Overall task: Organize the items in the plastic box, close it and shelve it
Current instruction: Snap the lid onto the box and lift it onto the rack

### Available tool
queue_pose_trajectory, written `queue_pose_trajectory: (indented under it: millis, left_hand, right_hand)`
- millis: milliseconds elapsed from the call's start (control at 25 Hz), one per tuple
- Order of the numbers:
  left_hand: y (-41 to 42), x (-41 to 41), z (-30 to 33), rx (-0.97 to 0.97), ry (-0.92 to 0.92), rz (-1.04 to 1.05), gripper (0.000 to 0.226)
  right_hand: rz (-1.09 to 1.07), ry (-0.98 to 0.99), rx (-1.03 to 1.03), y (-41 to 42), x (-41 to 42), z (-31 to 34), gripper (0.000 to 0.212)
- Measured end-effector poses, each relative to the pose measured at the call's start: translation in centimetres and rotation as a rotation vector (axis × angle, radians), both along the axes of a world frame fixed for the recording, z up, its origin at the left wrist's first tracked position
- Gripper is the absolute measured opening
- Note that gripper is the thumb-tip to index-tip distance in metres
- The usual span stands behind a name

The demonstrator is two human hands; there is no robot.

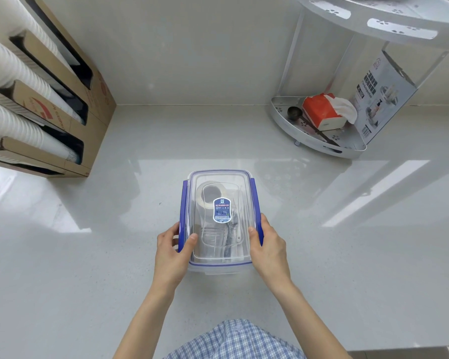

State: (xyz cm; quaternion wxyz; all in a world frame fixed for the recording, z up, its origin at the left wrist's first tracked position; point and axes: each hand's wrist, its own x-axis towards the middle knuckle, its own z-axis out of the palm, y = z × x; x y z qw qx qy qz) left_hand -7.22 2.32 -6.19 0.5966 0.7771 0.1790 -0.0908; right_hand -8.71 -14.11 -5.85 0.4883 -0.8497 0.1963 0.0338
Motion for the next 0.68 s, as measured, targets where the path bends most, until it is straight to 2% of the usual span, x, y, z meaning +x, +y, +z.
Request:
queue_pose_trajectory:
  millis: [360, 560, 680]
  left_hand:
    - [-1.0, -0.6, 0.2, 0.152, -0.162, 0.037, 0.039]
    - [-0.4, -0.4, -0.3, 0.114, -0.111, -0.007, 0.04]
    - [-0.2, -0.6, -0.1, -0.02, -0.025, -0.021, 0.04]
  right_hand:
    - [0.022, 0.044, -0.013, -0.1, 0.0, 0.3, 0.048]
    - [0.01, 0.053, 0.04, -0.4, -0.3, 0.7, 0.05]
    - [-0.015, 0.112, 0.133, -0.7, -0.6, 1.4, 0.053]
